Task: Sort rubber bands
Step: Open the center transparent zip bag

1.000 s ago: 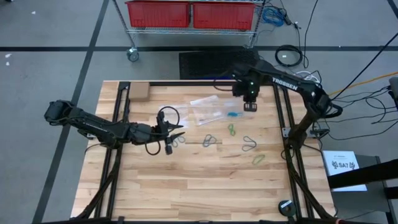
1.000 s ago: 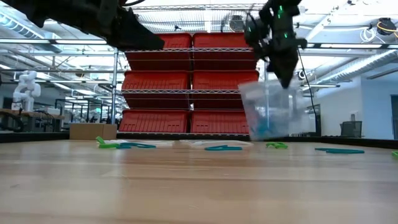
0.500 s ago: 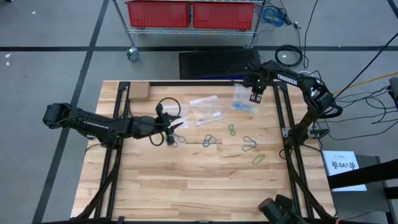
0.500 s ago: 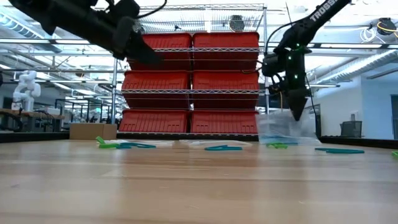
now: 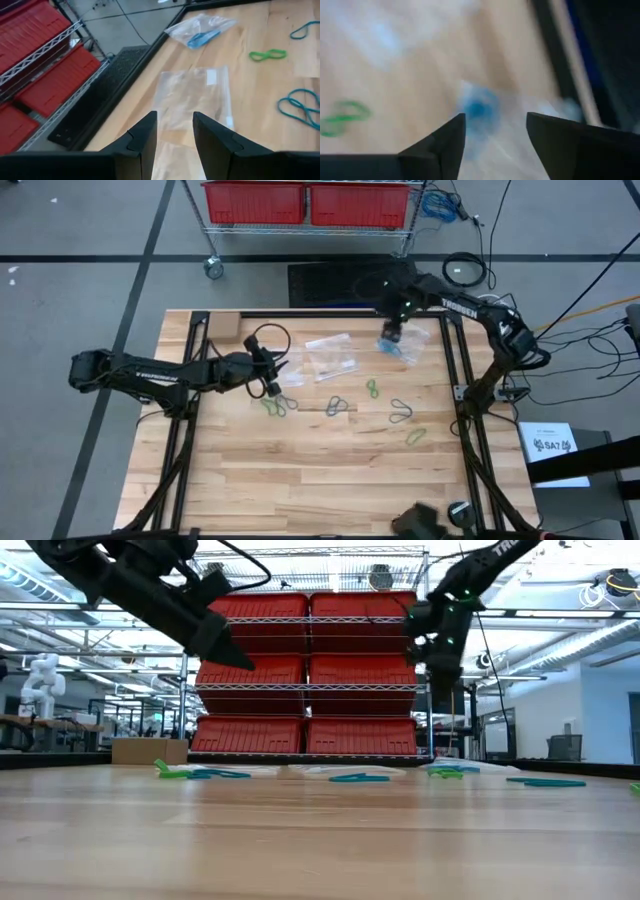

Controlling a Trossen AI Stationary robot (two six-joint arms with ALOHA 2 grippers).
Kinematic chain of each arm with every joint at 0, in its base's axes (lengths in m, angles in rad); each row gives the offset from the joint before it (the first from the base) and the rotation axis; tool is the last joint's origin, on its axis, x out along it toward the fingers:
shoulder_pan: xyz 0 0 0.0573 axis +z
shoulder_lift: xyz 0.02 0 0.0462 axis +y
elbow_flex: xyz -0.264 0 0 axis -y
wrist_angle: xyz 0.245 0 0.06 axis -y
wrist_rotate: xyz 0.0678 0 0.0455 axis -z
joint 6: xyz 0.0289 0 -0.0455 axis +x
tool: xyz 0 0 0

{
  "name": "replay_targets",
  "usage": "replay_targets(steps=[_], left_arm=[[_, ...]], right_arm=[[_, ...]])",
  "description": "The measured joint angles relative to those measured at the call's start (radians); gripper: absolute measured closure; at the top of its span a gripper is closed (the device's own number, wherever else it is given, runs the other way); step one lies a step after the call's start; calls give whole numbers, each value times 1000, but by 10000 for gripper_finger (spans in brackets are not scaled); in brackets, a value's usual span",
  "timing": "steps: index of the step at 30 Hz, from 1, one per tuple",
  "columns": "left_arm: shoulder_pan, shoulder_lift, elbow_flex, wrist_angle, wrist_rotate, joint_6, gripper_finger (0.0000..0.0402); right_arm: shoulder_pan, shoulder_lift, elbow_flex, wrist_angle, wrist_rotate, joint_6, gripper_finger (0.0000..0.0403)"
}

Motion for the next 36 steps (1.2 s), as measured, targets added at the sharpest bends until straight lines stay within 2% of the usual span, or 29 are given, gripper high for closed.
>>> replay_targets(steps=[2, 5, 9, 13, 21, 36], left_arm=[[7, 0, 0, 0, 1, 5, 270], [10, 0, 0, -17, 4, 21, 270], [10, 0, 0, -42, 4, 32, 270], [11, 0, 0, -18, 4, 82, 270], [11, 0, 14, 64, 4, 159, 270], [31, 0, 56, 53, 51, 192, 270]], right_arm=[[76, 0, -23, 42, -48, -17, 194], [218, 15, -83, 143, -41, -43, 192], [388, 24, -167, 361, 62, -3, 197], [482, 24, -201, 476, 147, 51, 197], [519, 76, -246, 499, 336, 138, 192], [509, 222, -245, 638, 348, 114, 202]])
